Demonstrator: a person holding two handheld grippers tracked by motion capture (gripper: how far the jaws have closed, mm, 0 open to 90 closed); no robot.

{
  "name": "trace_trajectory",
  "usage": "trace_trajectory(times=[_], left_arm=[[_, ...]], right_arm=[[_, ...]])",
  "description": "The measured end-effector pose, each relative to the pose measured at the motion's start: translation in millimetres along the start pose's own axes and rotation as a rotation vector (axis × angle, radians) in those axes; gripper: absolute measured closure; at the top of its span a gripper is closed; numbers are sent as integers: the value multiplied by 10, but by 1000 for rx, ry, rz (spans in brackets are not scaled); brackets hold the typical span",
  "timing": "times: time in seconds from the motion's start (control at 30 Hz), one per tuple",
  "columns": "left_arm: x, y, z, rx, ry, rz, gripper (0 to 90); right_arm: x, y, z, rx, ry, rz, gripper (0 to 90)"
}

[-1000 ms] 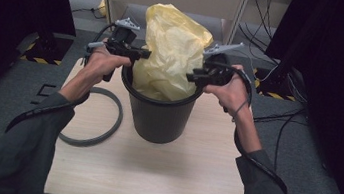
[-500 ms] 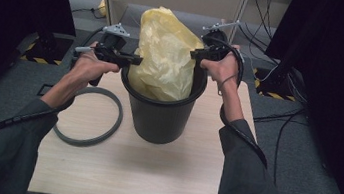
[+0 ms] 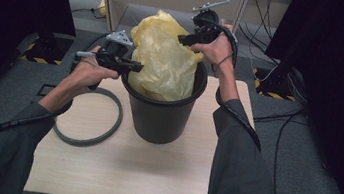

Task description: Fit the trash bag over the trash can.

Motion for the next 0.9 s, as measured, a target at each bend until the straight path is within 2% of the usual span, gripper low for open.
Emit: trace_trajectory(times=[0.03, 0.07, 0.17, 0.2, 0.27, 0.37, 0.47, 0.5, 0.6, 0.67, 0.8, 0.9], left_arm=[[-11, -4, -4, -4, 5, -4, 888], [-19, -11, -11, -7, 7, -6, 885], [-47, -53, -36, -2, 14, -29, 851], [-53, -72, -49, 5, 17, -40, 831], [-51, -112, -83, 14, 32, -64, 789], [-2, -194, -174, 42, 70, -110, 665], [114, -294, -302, 98, 127, -140, 550], [148, -309, -327, 104, 139, -145, 532], [297, -349, -407, 119, 184, -172, 454], [389, -355, -455, 116, 216, -199, 434], [511, -393, -523, 143, 262, -241, 393], [576, -407, -513, 150, 281, -236, 375]], right_arm=[[-32, -16, 32, 24, -29, -27, 530], [-52, -23, 41, 28, -44, -40, 660], [-103, -40, 10, 61, -60, -21, 831], [-112, -43, -4, 69, -61, -13, 858], [-139, -49, -44, 83, -61, 11, 886], [-185, -73, -103, 101, -63, 18, 896], [-241, -132, -164, 137, -48, 12, 897], [-265, -174, -185, 159, -41, 2, 897], [-336, -284, -206, 178, -47, -30, 896], [-400, -387, -203, 188, -59, -66, 892], [-525, -629, -220, 223, -72, -141, 889], [-592, -774, -221, 240, -89, -184, 889]])
Point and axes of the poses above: each handheld gripper's, and its own axes: z roughly forward along the jaws, x roughly out of its top, y roughly to its right, the point moved 4 cm from there along z, roughly forward along the jaws, and after that the axes turned 10 degrees about z, right-handed, at the moved point
